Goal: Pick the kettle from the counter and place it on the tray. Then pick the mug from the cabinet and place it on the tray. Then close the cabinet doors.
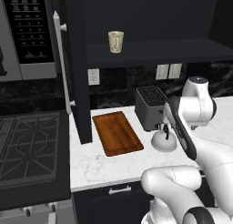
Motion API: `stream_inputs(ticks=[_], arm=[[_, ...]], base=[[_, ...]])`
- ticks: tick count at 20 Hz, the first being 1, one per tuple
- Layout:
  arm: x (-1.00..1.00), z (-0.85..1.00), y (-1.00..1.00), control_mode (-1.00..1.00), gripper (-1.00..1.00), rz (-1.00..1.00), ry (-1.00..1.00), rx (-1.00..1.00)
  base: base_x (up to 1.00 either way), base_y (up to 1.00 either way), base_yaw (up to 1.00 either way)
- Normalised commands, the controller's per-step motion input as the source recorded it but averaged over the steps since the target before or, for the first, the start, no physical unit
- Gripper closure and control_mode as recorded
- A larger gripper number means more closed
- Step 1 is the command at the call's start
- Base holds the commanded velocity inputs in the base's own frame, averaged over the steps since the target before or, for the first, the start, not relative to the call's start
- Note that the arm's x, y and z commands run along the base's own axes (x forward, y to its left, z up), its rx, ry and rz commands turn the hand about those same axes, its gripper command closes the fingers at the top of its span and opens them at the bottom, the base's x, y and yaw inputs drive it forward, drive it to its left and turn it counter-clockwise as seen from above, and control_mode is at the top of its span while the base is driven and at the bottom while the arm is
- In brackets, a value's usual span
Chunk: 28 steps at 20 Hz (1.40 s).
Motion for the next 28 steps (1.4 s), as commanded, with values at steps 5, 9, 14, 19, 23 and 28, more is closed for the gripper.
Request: stream_inputs(ticks=[5, 9, 14, 19, 23, 28], arm=[[0.39, -0.32, -0.23, -1.0, -1.0, -0.08, 0.21, 0.0], [0.45, -0.26, -0.01, -1.0, -1.0, -0.01, 0.26, 0.0], [0.34, -0.14, 0.04, -1.0, -1.0, 0.0, 0.09, 0.0], [0.25, -0.19, 0.05, -1.0, -1.0, 0.0, 0.0, 0.0], [0.28, -0.32, 0.11, -1.0, -1.0, 0.0, 0.0, 0.0], [0.07, -0.28, 0.05, -1.0, -1.0, 0.0, 0.0, 0.03]], base=[[0.0, 0.0, 0.0], [0.0, 0.0, 0.0], [0.0, 0.0, 0.0], [0.0, 0.0, 0.0], [0.0, 0.0, 0.0], [0.0, 0.0, 0.0]])
